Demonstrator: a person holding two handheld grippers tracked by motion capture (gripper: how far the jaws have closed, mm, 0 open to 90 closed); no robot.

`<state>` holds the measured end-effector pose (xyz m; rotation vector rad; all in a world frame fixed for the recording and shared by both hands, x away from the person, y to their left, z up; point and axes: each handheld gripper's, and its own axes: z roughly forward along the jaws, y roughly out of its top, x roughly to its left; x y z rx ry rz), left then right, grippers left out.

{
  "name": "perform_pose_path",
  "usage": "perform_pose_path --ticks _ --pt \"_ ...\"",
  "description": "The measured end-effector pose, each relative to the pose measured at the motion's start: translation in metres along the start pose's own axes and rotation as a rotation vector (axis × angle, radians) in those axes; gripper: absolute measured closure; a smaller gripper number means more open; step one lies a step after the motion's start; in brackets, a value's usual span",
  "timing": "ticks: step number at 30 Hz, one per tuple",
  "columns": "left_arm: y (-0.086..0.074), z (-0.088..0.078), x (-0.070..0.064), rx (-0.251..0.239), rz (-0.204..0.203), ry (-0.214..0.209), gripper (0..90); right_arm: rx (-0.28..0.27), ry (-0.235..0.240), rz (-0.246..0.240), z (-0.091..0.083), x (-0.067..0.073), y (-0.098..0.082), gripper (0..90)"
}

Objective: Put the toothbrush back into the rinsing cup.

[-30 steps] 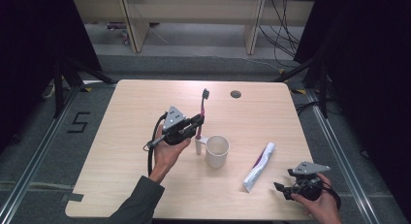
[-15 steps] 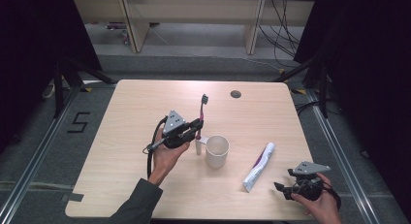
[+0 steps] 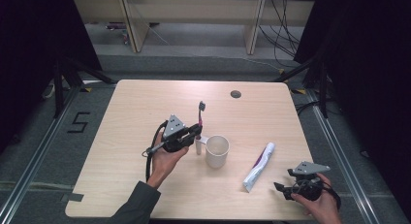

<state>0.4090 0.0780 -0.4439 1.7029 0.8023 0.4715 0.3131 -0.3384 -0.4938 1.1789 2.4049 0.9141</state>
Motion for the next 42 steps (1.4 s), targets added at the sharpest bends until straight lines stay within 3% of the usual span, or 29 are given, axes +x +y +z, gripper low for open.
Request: perform_pose_path --ticks 21,26,34,42 --pt "-0.015 -0.001 -0.005 0.063 0.022 -0.002 78.8 0.002 0.003 -0.003 0.001 0.0 0.0 24.5" --pt "-0.015 -0.002 -0.005 0.045 0.01 -0.007 70.3 0.005 0.005 0.003 0.0 0.001 0.0 24.5" --pt "-0.007 -0.012 -0.006 0.028 -0.002 0.024 50.8 -0.001 0.003 -0.001 0.0 0.0 0.0 24.5" --pt "-0.003 -0.027 -0.008 0.021 0.004 0.025 42.0 -0.004 0.004 0.001 0.0 0.0 0.0 24.6"
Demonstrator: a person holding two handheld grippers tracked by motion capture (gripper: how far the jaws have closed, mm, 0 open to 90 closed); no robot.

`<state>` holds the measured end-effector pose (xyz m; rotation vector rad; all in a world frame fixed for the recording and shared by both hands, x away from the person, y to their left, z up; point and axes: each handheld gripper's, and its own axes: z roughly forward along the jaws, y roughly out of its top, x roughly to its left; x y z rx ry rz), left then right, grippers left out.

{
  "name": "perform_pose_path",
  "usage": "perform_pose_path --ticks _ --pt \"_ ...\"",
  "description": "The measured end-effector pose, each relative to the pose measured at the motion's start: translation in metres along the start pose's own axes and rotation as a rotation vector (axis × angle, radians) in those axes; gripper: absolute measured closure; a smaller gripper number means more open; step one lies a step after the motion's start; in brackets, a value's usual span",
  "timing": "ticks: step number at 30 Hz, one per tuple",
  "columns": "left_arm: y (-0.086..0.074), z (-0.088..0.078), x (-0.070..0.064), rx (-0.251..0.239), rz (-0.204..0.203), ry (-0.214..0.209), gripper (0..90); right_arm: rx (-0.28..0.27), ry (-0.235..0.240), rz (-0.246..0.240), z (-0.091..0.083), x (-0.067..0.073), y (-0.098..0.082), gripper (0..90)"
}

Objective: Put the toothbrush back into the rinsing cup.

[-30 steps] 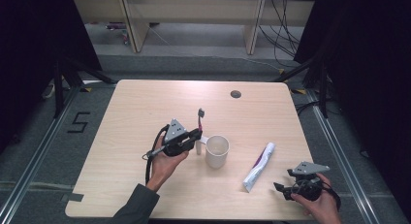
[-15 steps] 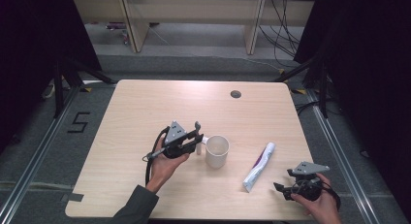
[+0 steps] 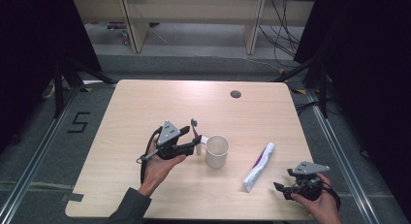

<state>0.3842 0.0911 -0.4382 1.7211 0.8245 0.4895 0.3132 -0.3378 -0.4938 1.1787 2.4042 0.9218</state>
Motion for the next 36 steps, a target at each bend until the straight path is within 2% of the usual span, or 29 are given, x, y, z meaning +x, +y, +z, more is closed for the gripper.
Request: perform_pose_path --ticks 7,15,18,19,20,27,28,30,32,33,36 --pt "-0.003 -0.013 -0.005 0.027 0.014 -0.013 39.5 0.003 -0.001 0.017 -0.002 0.0 0.0 24.7" --pt "-0.02 -0.033 -0.012 0.092 0.044 -0.029 33.9 -0.005 -0.002 0.012 -0.002 0.0 0.001 24.9" --pt "-0.024 -0.035 -0.013 0.106 0.045 -0.032 31.4 -0.006 -0.005 0.014 -0.003 0.0 0.0 24.9" --pt "-0.028 -0.038 -0.015 0.126 0.052 -0.029 30.7 -0.011 -0.009 0.003 -0.002 -0.001 0.0 24.9" --pt "-0.03 -0.039 -0.016 0.135 0.057 -0.03 30.4 -0.008 -0.008 0.011 -0.002 -0.001 0.0 24.9" --pt "-0.037 -0.043 -0.02 0.149 0.062 -0.036 29.6 -0.002 -0.008 0.021 -0.003 0.0 0.0 24.9" --pt "-0.039 -0.044 -0.021 0.154 0.061 -0.036 29.3 -0.015 -0.014 -0.003 -0.002 -0.002 0.0 24.9" --pt "-0.041 -0.045 -0.021 0.153 0.062 -0.041 29.3 -0.014 -0.014 -0.006 -0.002 -0.002 0.0 24.9" --pt "-0.044 -0.046 -0.022 0.168 0.072 -0.041 29.0 -0.015 -0.014 0.0 -0.002 -0.001 0.0 24.9" --pt "-0.046 -0.047 -0.023 0.171 0.07 -0.041 29.0 -0.002 -0.009 0.02 -0.003 0.0 0.0 24.9" --pt "-0.05 -0.049 -0.024 0.181 0.074 -0.042 28.9 -0.002 -0.01 0.019 -0.003 0.0 0.0 24.9"
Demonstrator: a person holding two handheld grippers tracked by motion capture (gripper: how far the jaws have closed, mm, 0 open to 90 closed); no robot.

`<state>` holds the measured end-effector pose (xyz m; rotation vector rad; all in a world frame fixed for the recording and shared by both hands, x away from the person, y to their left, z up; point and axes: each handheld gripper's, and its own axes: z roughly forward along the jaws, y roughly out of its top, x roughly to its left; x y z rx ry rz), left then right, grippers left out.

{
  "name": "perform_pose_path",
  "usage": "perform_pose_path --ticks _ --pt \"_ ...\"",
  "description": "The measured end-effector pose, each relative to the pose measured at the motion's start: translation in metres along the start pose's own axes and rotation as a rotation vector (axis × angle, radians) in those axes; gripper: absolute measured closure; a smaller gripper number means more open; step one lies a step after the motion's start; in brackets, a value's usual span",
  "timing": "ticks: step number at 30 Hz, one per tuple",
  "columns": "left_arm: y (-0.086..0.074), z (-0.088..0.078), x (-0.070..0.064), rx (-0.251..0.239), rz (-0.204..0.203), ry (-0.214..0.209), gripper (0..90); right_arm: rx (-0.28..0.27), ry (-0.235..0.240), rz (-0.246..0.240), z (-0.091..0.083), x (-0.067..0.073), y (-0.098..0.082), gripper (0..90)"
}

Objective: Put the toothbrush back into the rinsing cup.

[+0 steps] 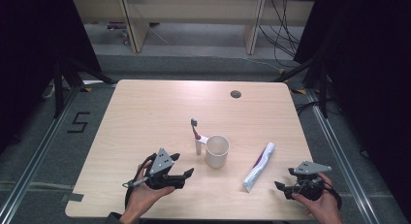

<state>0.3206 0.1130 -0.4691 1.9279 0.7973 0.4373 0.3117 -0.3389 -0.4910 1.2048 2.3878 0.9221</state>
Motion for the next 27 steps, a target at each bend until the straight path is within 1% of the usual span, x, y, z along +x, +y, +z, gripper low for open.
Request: perform_pose_path --ticks 3,4,7,8,10,11,12,13,15,16,17,18,19,20,21,22,23,25,26,27 --pt "-0.004 -0.002 0.0 0.011 0.006 -0.001 28.6 -0.001 0.0 -0.001 0.0 0.0 0.0 24.9" --pt "-0.006 -0.003 0.0 0.012 0.003 0.002 28.6 -0.012 -0.002 -0.017 0.0 -0.001 0.0 24.9" --pt "-0.012 -0.004 0.0 0.017 -0.001 0.001 28.4 0.0 0.002 0.0 -0.001 -0.002 0.0 24.9" --pt "-0.013 -0.005 0.001 0.024 0.001 0.004 28.3 0.0 0.001 -0.012 -0.001 -0.002 0.0 25.0" --pt "-0.016 -0.007 0.0 0.033 -0.001 0.006 28.2 -0.001 -0.001 -0.013 -0.001 -0.003 0.0 25.1" --pt "-0.017 -0.008 0.001 0.033 0.001 0.007 28.1 -0.004 -0.003 -0.026 -0.001 -0.004 0.0 25.1" --pt "-0.018 -0.008 0.0 0.026 -0.009 0.004 28.0 -0.01 0.004 -0.029 0.0 -0.004 0.001 25.1" --pt "-0.019 -0.01 0.001 0.03 -0.002 0.006 28.0 -0.016 0.004 -0.012 0.0 -0.004 0.0 25.1" --pt "-0.02 -0.012 0.001 0.03 -0.004 0.007 27.8 -0.031 -0.011 -0.042 0.001 -0.006 0.001 25.2" --pt "-0.021 -0.013 0.001 0.031 -0.007 0.01 27.7 -0.016 -0.007 -0.021 0.0 -0.005 0.001 25.2" --pt "-0.022 -0.014 0.001 0.033 -0.011 0.008 27.4 -0.028 -0.013 -0.02 0.0 -0.005 0.001 25.2" --pt "-0.024 -0.014 0.001 0.04 -0.01 0.003 27.0 -0.022 -0.008 -0.024 0.0 -0.006 0.001 25.6" --pt "-0.025 -0.015 0.0 0.047 -0.011 0.01 26.9 -0.026 -0.007 -0.009 0.0 -0.005 0.002 26.1" --pt "-0.027 -0.015 0.0 0.049 -0.007 0.009 26.9 -0.035 -0.01 -0.019 0.0 -0.006 0.002 26.5" --pt "-0.028 -0.015 0.0 0.055 -0.011 0.004 26.9 -0.04 -0.016 -0.041 0.0 -0.007 0.003 26.7" --pt "-0.029 -0.016 0.0 0.059 -0.01 0.004 26.9 -0.046 -0.013 -0.026 -0.001 -0.007 0.004 27.0" --pt "-0.029 -0.016 -0.001 0.061 -0.012 0.004 26.8 -0.036 -0.01 0.013 -0.002 -0.005 0.004 27.3" --pt "-0.03 -0.016 -0.001 0.069 -0.01 -0.003 26.7 -0.062 -0.019 -0.048 0.0 -0.012 0.005 27.4" --pt "-0.031 -0.015 -0.002 0.073 -0.011 0.0 26.6 -0.058 -0.019 -0.019 -0.001 -0.011 0.006 27.9" --pt "-0.031 -0.015 -0.002 0.081 -0.001 -0.003 26.5 -0.06 -0.024 -0.034 -0.001 -0.014 0.006 28.6"
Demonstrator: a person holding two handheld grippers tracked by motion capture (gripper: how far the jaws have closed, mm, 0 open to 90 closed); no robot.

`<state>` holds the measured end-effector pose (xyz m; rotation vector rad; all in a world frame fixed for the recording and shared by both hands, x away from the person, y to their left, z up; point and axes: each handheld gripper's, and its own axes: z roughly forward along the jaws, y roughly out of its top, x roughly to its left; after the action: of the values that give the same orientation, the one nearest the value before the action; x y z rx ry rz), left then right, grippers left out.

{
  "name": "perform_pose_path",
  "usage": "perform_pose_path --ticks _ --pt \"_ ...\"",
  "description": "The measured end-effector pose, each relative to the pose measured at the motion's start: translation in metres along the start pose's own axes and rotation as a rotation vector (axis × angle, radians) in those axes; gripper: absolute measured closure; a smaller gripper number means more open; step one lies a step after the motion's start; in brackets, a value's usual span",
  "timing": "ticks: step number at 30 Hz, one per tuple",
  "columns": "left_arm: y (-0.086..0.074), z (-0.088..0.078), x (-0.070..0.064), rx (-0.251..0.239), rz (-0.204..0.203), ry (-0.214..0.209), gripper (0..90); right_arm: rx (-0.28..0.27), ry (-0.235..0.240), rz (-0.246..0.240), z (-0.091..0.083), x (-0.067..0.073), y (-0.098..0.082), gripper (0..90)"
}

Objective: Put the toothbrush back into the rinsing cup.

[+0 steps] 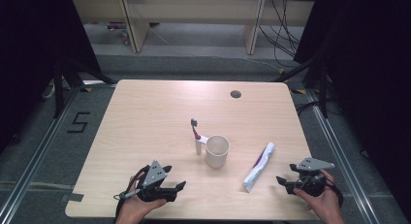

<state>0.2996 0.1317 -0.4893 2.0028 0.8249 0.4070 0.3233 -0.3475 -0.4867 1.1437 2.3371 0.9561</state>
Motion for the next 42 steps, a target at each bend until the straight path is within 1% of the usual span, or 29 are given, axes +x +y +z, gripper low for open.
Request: perform_pose_path --ticks 1,2,3,4,6,7,8,9,10,11,12,13,14,16,20,23,25,26,27,28,30,31,33,35,37,38,39,41,42 --pt "0.0 0.001 0.0 -0.002 -0.003 -0.001 26.5 -0.003 -0.001 0.016 0.001 0.0 0.0 29.2" --pt "0.0 0.001 -0.001 -0.004 -0.009 0.001 26.5 0.003 0.017 0.028 0.0 -0.002 0.001 29.4" --pt "-0.001 0.001 -0.001 -0.002 -0.007 0.003 26.4 -0.01 -0.005 0.008 0.0 -0.003 0.002 29.6" --pt "0.0 0.001 -0.001 -0.001 -0.006 0.003 26.4 -0.003 0.0 0.041 0.001 -0.002 0.002 30.4" --pt "-0.001 0.002 -0.001 -0.005 -0.014 0.001 26.4 -0.019 -0.013 -0.002 0.001 -0.006 0.004 32.0" --pt "-0.001 0.002 -0.002 -0.009 -0.019 0.003 26.4 -0.025 -0.003 0.0 0.002 -0.007 0.004 32.4" --pt "-0.001 0.002 -0.001 -0.006 -0.015 0.001 26.4 -0.031 0.017 0.036 0.001 -0.005 0.006 35.9" --pt "-0.001 0.002 0.001 0.002 -0.007 0.003 26.4 -0.031 0.017 0.036 0.001 -0.005 0.006 35.9" --pt "-0.001 0.003 0.001 -0.004 -0.013 0.005 26.4 -0.032 0.043 0.06 0.002 -0.005 0.007 36.5" --pt "-0.002 0.003 0.001 0.0 -0.02 0.011 26.4 -0.056 0.029 0.033 0.003 -0.007 0.008 36.7" --pt "-0.002 0.003 0.002 -0.001 -0.019 0.011 26.4 -0.04 0.028 0.05 0.003 -0.007 0.009 38.2" --pt "-0.002 0.002 0.003 0.014 -0.002 0.009 26.4 -0.037 0.029 0.061 0.003 -0.006 0.01 39.7" --pt "-0.002 0.003 0.003 0.012 0.002 0.008 26.4 -0.046 0.024 0.022 0.004 -0.009 0.012 40.0" --pt "-0.002 0.003 0.003 0.014 0.006 0.009 26.4 -0.048 0.025 0.046 0.004 -0.008 0.015 42.1" --pt "-0.002 0.004 0.002 0.002 -0.008 0.006 26.4 -0.072 0.005 -0.001 0.006 -0.014 0.022 45.0" --pt "-0.002 0.005 0.002 0.002 -0.014 0.003 26.4 -0.051 0.015 0.045 0.008 -0.014 0.026 46.4" --pt "-0.001 0.005 0.002 0.009 -0.007 0.006 26.4 -0.059 0.011 0.023 0.01 -0.018 0.029 47.9" --pt "-0.001 0.005 0.001 -0.002 -0.016 0.002 26.4 -0.061 0.0 0.009 0.011 -0.02 0.031 48.1" --pt "-0.001 0.005 0.001 -0.002 -0.017 0.006 26.4 -0.054 0.005 0.035 0.011 -0.02 0.032 48.7" --pt "0.0 0.003 0.003 0.016 0.003 0.005 26.4 -0.057 0.002 0.022 0.012 -0.022 0.033 49.7" --pt "0.0 0.003 0.003 0.018 0.002 0.013 26.4 -0.069 -0.005 0.012 0.013 -0.026 0.035 51.2" --pt "0.0 0.003 0.003 0.018 0.002 0.012 26.4 -0.052 0.014 0.061 0.014 -0.025 0.035 52.5" --pt "0.0 0.003 0.003 0.018 0.002 0.009 26.4 -0.055 0.008 0.026 0.016 -0.029 0.037 55.9" --pt "0.0 0.003 0.003 0.018 0.001 0.007 26.4 -0.047 0.003 0.019 0.016 -0.03 0.039 58.4" --pt "-0.001 0.004 0.002 0.007 -0.018 0.004 26.4 -0.053 0.001 0.016 0.018 -0.03 0.042 61.7" --pt "-0.001 0.005 0.002 0.003 -0.019 0.005 26.4 -0.062 -0.011 -0.013 0.019 -0.033 0.044 63.4" --pt "-0.001 0.004 0.003 0.01 -0.012 0.008 26.4 -0.068 -0.003 0.002 0.02 -0.033 0.045 65.5" --pt "-0.001 0.005 0.003 0.004 -0.019 0.01 26.4 -0.058 -0.001 -0.008 0.023 -0.034 0.048 68.5" --pt "-0.001 0.004 0.003 0.004 -0.016 0.011 26.4 -0.058 0.002 0.002 0.024 -0.034 0.049 70.7"
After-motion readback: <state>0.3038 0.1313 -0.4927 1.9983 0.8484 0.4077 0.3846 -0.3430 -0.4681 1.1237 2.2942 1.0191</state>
